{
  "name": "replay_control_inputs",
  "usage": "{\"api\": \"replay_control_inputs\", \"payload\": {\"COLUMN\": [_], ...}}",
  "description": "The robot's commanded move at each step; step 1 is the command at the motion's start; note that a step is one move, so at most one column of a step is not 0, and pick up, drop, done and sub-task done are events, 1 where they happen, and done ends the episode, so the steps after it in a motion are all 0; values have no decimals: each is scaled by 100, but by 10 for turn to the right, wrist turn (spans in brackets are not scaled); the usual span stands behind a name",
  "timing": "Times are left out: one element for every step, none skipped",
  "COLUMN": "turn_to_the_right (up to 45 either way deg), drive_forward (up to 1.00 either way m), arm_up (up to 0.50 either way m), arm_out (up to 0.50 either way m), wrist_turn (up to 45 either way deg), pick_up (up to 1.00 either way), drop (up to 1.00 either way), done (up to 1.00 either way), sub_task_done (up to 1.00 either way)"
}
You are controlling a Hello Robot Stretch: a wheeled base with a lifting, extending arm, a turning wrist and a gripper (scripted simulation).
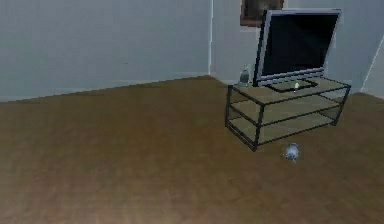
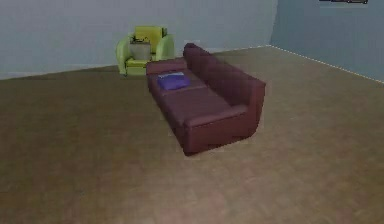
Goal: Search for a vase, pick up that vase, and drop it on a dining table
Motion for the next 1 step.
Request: {"api": "replay_control_inputs", "payload": {"turn_to_the_right": [0], "drive_forward": [100], "arm_up": [0], "arm_out": [0], "wrist_turn": [0], "pick_up": [0], "drop": [0], "done": [0], "sub_task_done": [0]}}
